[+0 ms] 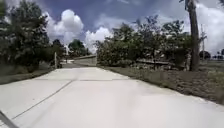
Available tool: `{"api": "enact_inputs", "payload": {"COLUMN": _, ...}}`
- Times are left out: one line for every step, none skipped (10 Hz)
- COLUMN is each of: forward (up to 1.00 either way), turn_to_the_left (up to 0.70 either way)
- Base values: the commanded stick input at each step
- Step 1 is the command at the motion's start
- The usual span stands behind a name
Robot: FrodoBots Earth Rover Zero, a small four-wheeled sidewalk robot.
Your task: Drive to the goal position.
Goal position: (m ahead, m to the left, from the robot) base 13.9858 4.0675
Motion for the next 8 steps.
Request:
{"api": "enact_inputs", "payload": {"forward": 0.85, "turn_to_the_left": 0.00}}
{"api": "enact_inputs", "payload": {"forward": 0.85, "turn_to_the_left": 0.00}}
{"api": "enact_inputs", "payload": {"forward": 0.85, "turn_to_the_left": 0.00}}
{"api": "enact_inputs", "payload": {"forward": 0.85, "turn_to_the_left": 0.00}}
{"api": "enact_inputs", "payload": {"forward": 0.85, "turn_to_the_left": 0.00}}
{"api": "enact_inputs", "payload": {"forward": 0.85, "turn_to_the_left": 0.00}}
{"api": "enact_inputs", "payload": {"forward": 0.85, "turn_to_the_left": 0.00}}
{"api": "enact_inputs", "payload": {"forward": 0.85, "turn_to_the_left": 0.00}}
